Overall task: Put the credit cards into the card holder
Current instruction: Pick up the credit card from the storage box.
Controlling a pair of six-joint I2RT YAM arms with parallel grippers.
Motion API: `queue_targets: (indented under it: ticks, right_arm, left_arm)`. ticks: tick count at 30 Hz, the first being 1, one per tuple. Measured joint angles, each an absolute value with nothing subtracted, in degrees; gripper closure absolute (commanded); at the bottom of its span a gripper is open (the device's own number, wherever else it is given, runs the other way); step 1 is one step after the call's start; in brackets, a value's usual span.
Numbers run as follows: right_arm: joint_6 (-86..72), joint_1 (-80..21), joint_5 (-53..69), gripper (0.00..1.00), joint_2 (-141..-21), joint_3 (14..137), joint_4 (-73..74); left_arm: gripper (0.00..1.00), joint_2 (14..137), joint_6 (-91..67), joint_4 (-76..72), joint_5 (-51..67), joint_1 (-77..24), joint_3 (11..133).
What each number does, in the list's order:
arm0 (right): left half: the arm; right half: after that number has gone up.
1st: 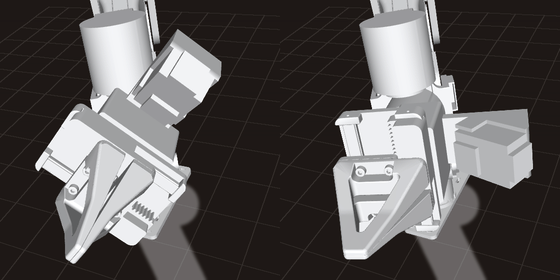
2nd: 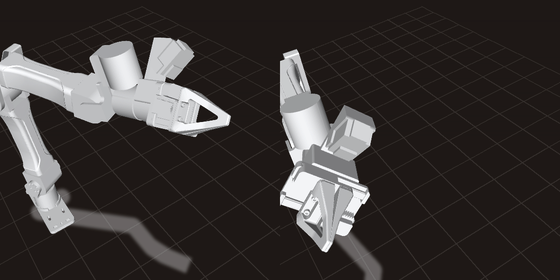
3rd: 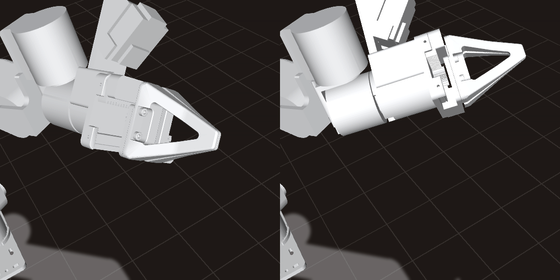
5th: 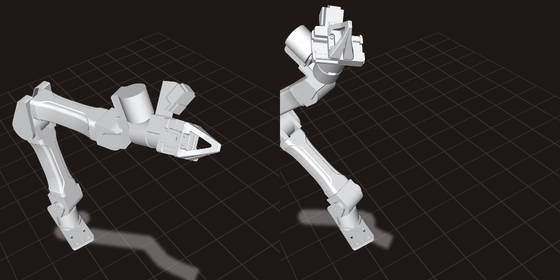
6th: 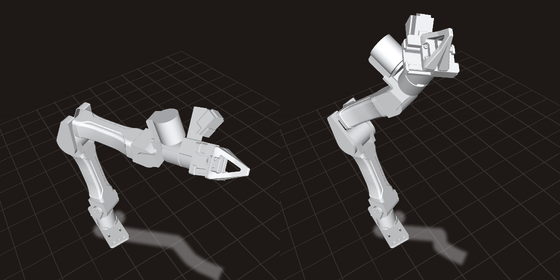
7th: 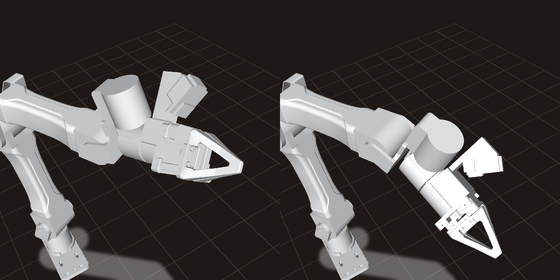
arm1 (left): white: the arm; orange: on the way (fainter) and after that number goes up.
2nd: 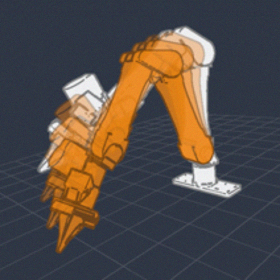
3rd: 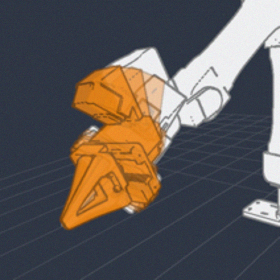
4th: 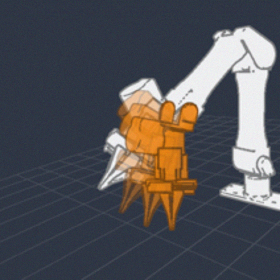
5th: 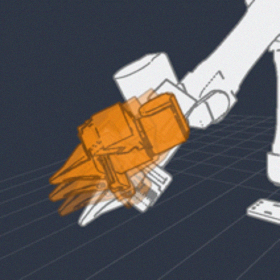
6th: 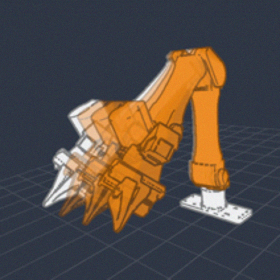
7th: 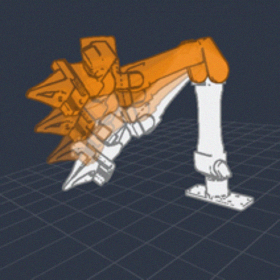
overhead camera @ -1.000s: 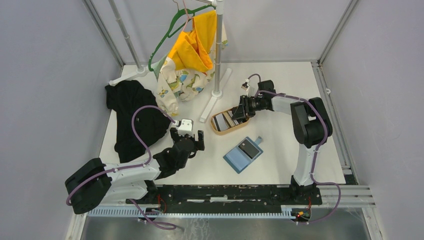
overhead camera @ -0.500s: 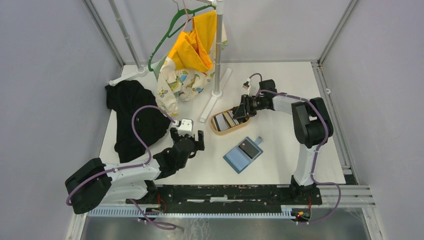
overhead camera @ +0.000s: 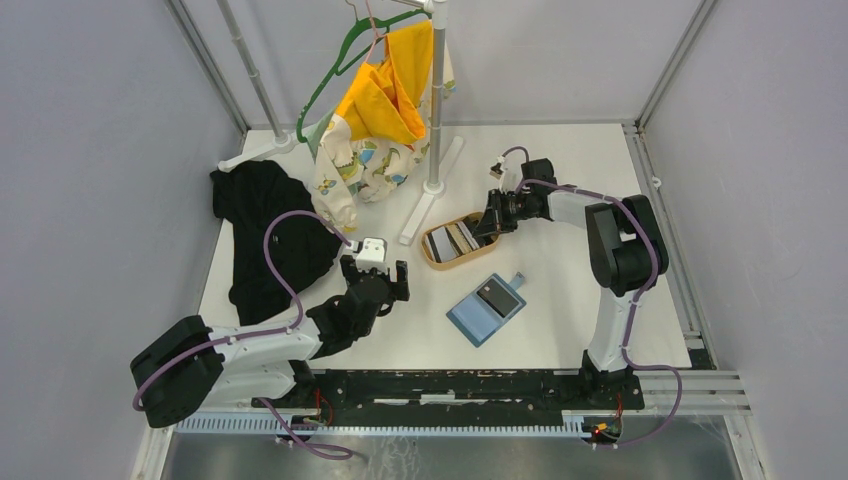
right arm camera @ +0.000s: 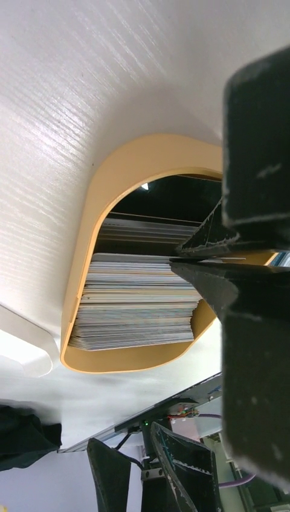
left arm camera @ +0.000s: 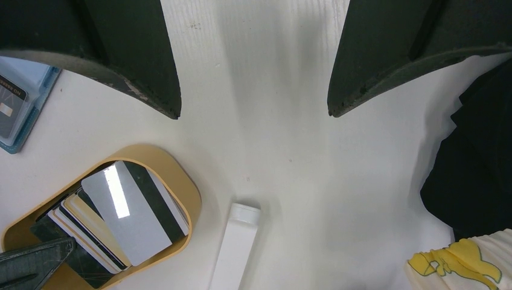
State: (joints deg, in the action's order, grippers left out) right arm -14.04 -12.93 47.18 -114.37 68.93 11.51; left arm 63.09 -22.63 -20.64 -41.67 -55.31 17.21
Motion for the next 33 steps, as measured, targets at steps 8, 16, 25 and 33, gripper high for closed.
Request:
queue_targets:
  ticks: [8, 16, 25, 33]
  right_arm:
    - [-13.6, -12.8, 45.8, 1.00, -113.2, 68.9, 11.9]
    - [-12.1, -11.2, 43.2, 1.00, -109.3, 68.9, 13.0]
    - [-8.6, -10.7, 40.2, 1.00, -105.9, 68.9, 14.7]
    - [-4.0, -9.6, 44.4, 1.00, -95.3, 67.6, 13.3]
  left_arm:
    - [0.05, 63.3, -22.6, -20.4, -41.7, -55.3, 17.3]
    - [0.05, 63.3, -22.6, -20.1, -41.7, -55.3, 17.3]
    - [0.00, 61.5, -22.7, -18.8, -41.8, -55.3, 17.3]
    - [0.00, 52.3, -26.1, -20.4, -30.5, -55.2, 17.3]
